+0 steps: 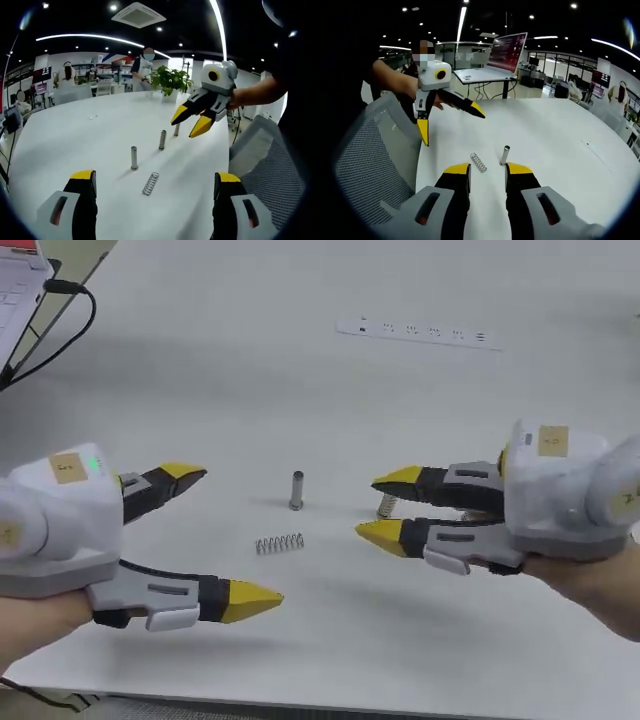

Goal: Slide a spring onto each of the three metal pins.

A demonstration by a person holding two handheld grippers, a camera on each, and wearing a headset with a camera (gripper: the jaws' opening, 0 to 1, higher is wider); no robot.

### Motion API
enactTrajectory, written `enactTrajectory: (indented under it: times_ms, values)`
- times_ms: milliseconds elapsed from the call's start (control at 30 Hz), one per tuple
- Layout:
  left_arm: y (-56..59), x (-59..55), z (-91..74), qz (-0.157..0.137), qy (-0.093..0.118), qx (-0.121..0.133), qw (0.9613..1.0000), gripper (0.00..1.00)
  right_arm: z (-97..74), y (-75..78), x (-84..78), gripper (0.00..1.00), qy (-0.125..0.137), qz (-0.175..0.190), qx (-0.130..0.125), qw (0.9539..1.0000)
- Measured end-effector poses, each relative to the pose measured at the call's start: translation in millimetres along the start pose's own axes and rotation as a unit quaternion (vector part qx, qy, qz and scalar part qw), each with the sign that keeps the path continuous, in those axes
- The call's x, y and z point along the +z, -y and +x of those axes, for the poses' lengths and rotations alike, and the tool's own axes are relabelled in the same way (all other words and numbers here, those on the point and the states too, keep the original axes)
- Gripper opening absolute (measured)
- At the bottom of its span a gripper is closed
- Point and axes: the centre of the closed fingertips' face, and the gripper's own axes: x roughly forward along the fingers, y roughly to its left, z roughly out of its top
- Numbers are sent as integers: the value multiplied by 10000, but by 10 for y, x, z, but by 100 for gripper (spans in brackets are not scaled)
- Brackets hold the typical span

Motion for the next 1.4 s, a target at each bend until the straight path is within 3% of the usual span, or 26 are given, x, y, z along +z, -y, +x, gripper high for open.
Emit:
enactTrajectory:
  times_ms: [367, 667, 933, 1400]
  values:
    - [-29, 45, -53, -16, 83, 19, 10000, 95, 390, -119, -6, 24, -304, -307, 484, 9979]
    - [-28, 37, -51, -31, 79, -15, 10000, 95, 696, -193, -248, 22, -761, -396, 783, 9932]
    - [-39, 22, -59, -51, 64, -20, 10000, 94, 861, -154, -381, 21, -1012, -382, 802, 9909]
    - [-28, 5, -63, -49, 35, -37, 10000, 93, 959, -158, -551, 16, -1399, -561, 831, 9851]
